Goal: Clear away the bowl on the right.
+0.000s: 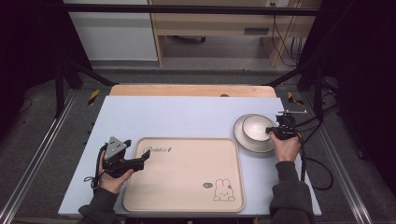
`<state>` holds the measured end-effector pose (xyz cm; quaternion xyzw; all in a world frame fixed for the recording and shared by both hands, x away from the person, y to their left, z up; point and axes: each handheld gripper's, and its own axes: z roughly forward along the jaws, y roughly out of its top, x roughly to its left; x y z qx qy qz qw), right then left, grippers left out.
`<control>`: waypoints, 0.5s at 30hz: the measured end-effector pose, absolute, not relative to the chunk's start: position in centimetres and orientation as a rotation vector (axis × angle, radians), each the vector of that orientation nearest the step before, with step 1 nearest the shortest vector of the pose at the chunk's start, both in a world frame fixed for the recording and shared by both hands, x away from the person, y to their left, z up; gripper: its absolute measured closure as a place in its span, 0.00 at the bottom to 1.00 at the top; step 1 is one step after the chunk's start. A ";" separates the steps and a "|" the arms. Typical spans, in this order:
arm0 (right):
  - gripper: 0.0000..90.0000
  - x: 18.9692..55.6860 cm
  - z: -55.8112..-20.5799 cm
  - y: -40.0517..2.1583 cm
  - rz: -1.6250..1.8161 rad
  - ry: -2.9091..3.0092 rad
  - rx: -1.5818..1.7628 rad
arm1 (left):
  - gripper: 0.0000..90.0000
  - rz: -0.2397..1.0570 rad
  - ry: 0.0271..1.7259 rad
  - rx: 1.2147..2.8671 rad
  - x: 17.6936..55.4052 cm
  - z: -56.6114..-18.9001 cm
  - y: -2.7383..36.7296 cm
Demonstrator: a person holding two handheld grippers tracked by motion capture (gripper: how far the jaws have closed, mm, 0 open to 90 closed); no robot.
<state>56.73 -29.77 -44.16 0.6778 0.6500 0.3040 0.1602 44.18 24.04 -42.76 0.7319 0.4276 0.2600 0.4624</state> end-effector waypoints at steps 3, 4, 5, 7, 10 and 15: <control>0.92 56.7 -44.1 -29.7 0.875 1.848 1.944 | 0.17 0.639 1.053 1.801 44.2 -42.8 24.0; 0.92 56.7 -44.1 -29.7 0.873 1.849 1.938 | 0.17 0.639 1.053 1.800 44.2 -42.8 24.0; 0.92 56.7 -44.0 -29.6 0.881 1.843 1.937 | 0.17 0.639 1.053 1.800 44.2 -42.8 24.0; 0.92 56.7 -44.0 -29.5 0.881 1.845 1.935 | 0.17 0.639 1.053 1.800 44.2 -42.8 24.1; 0.92 56.6 -43.9 -29.5 0.872 1.848 1.924 | 0.17 0.640 1.053 1.795 44.2 -42.7 24.1; 0.92 56.6 -43.8 -29.4 0.873 1.846 1.916 | 0.17 0.639 1.051 1.798 44.2 -42.7 24.0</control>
